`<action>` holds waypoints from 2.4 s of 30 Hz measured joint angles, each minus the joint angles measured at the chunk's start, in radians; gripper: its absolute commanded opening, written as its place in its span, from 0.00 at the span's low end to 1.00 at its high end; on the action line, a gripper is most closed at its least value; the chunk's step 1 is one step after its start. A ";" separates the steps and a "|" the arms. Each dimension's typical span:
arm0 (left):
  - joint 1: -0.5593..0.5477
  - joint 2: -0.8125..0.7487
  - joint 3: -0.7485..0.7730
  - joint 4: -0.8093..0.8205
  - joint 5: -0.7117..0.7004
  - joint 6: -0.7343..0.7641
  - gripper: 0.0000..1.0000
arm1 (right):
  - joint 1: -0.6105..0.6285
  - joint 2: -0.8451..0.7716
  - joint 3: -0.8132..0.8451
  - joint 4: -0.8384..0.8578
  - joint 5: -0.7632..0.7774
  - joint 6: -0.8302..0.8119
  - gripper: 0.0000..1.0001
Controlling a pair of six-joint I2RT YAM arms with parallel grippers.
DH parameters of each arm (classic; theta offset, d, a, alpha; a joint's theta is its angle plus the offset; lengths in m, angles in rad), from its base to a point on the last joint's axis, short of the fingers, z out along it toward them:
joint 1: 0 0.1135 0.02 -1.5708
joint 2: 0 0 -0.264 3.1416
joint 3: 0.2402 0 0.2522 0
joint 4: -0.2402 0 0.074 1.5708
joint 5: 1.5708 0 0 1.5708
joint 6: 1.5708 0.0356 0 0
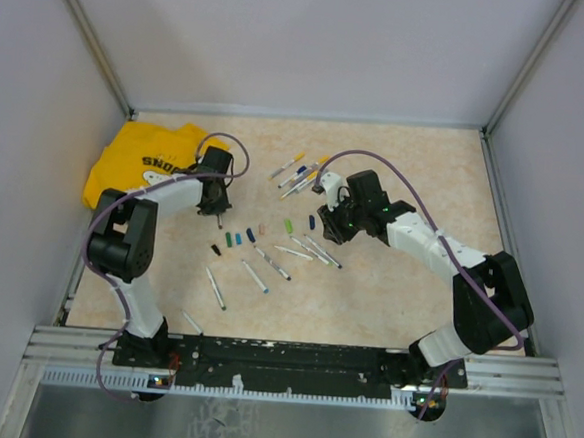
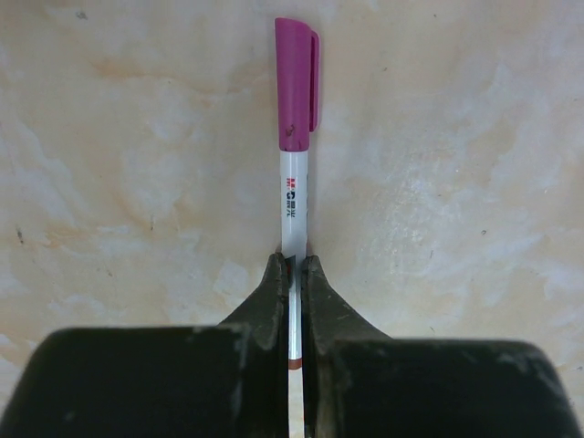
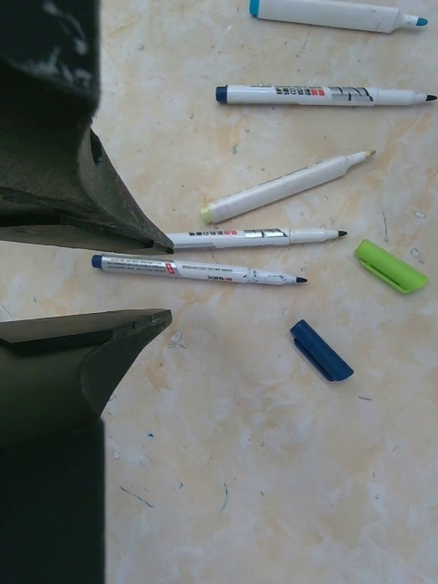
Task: Open the pen caps
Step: Pick up the pen from the center of the board, then open the pen cap from the pen.
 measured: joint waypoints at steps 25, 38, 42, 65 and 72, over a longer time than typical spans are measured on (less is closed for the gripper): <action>-0.018 -0.021 -0.045 0.075 0.011 0.149 0.00 | 0.000 0.000 0.000 -0.003 -0.024 0.000 0.31; -0.015 -0.196 -0.164 0.111 0.177 0.145 0.00 | 0.000 -0.183 -0.023 0.013 -0.158 0.003 0.31; -0.015 -0.340 -0.229 0.179 0.246 0.137 0.00 | -0.003 -0.307 -0.069 0.059 -0.246 0.022 0.31; -0.368 -0.875 -0.745 1.146 0.557 -0.143 0.00 | -0.061 -0.388 -0.394 0.763 -0.625 0.547 0.64; -0.515 -0.801 -0.753 1.299 0.396 -0.113 0.00 | -0.061 -0.370 -0.447 0.998 -0.652 0.739 0.64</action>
